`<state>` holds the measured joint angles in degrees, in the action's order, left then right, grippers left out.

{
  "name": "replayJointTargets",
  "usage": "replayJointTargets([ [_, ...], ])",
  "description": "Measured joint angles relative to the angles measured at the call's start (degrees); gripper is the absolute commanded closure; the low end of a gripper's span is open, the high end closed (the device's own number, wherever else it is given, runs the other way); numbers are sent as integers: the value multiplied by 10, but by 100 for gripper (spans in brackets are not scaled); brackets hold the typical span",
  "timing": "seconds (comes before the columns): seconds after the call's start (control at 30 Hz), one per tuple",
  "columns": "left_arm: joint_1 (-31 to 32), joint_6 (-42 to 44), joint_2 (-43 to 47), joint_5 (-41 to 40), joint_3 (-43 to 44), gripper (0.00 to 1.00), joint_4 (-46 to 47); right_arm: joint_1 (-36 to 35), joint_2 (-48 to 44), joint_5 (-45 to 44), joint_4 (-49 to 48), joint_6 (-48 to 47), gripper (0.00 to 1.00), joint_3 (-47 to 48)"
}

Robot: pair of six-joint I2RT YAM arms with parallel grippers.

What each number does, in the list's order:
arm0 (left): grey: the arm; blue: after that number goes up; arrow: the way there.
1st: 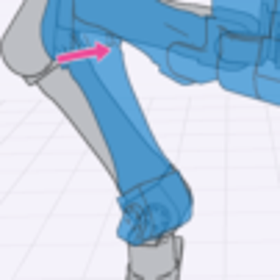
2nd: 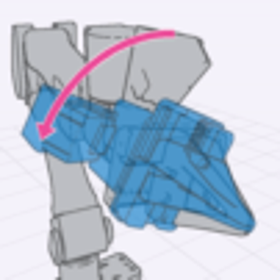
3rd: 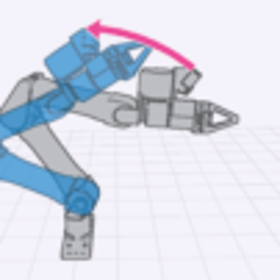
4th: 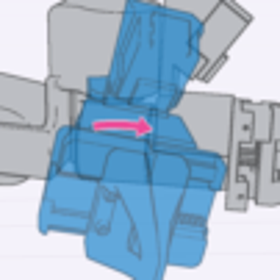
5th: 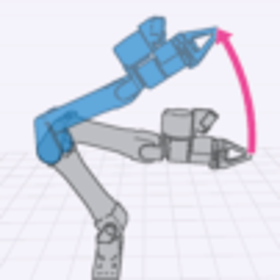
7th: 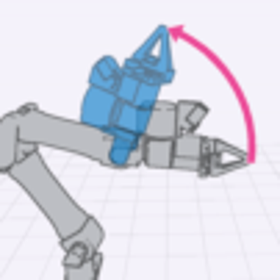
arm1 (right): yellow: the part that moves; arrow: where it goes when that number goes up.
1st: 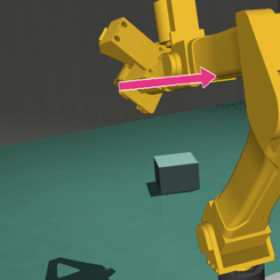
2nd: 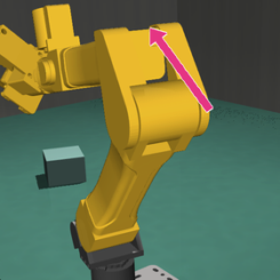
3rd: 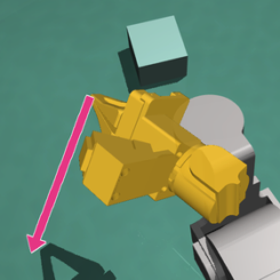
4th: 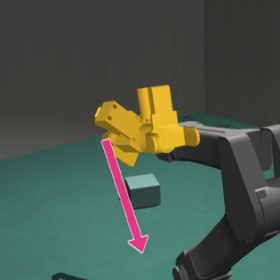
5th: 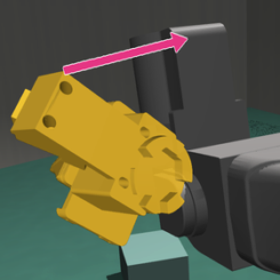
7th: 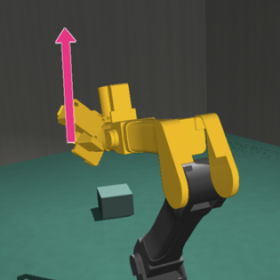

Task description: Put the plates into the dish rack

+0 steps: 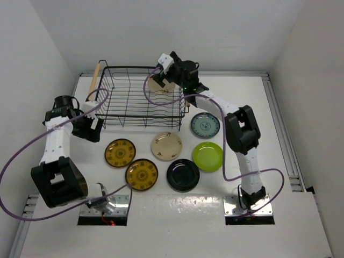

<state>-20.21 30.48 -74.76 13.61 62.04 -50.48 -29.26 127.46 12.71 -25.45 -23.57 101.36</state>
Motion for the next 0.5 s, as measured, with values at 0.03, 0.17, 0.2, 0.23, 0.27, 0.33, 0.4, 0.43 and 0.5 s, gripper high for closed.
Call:
replayJointTargets([
  [0.03,-2,17,-10,6,11,2,-23,-1,-17,2,-3,13,0,-11],
  [0.17,-1,86,-56,42,-5,2,-70,2,-113,28,-48,87,0,-92],
  [0.2,-1,98,-70,53,-19,2,-74,5,-137,36,-59,101,0,-114],
  [0.23,-1,108,-81,63,-33,2,-74,8,-158,43,-66,111,2,-133],
  [0.27,-1,117,-92,73,-49,2,-69,11,-177,47,-78,118,3,-155],
  [0.33,-1,131,-104,87,-74,2,-57,17,-215,55,-90,127,5,-204],
  [0.4,-2,143,-107,96,-100,2,-30,23,-246,58,-94,131,10,-248],
  [0.43,-3,149,-110,100,-110,2,-17,25,-261,58,-94,132,13,-270],
  [0.5,-5,159,-117,111,-125,2,9,26,-285,58,-92,133,15,-305],
])
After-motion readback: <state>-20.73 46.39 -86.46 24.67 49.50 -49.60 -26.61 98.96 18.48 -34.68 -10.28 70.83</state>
